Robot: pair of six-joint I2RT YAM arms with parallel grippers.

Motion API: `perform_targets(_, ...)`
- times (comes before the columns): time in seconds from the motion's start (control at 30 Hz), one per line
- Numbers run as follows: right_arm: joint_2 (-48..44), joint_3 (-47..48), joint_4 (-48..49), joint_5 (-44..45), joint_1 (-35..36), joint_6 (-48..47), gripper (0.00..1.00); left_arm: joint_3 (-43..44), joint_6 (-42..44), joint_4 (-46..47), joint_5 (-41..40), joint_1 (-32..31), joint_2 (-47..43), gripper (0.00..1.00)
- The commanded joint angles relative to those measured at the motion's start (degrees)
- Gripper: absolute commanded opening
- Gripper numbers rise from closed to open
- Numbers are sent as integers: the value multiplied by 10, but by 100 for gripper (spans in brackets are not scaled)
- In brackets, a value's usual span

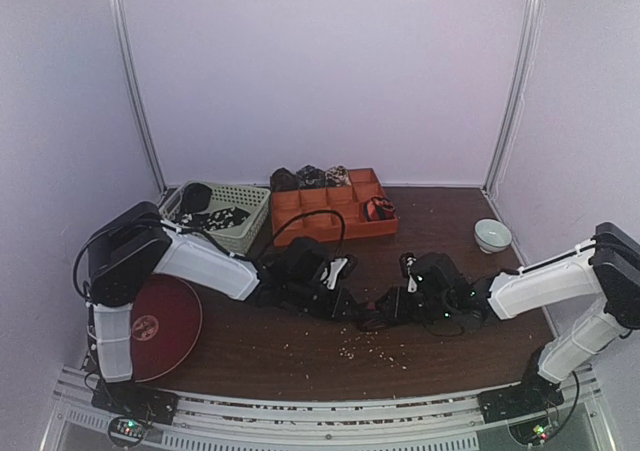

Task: Roll the ties
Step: Roll the tie at the center of the board.

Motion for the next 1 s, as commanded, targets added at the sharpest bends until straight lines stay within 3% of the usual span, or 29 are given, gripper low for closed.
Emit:
perform_targets(0.0, 44, -6, 56, -19, 22, 52, 37, -71, 13, -30, -44, 35, -71, 9)
perform_targets(0.17, 99, 34, 92, -2, 64, 81, 37, -132, 32, -56, -72, 48, -133, 9)
perform_targets(0.4, 167, 126, 74, 6, 83, 43, 36, -177, 29, 9, -6, 43, -187, 9)
perform_targets(0.67, 154, 159, 15, 22, 83, 11, 38, -199, 15, 54, 3, 30, -164, 9)
perform_targets(0.97, 114, 129, -31, 21, 84, 4, 42, -197, 14, 59, -16, 28, -143, 9)
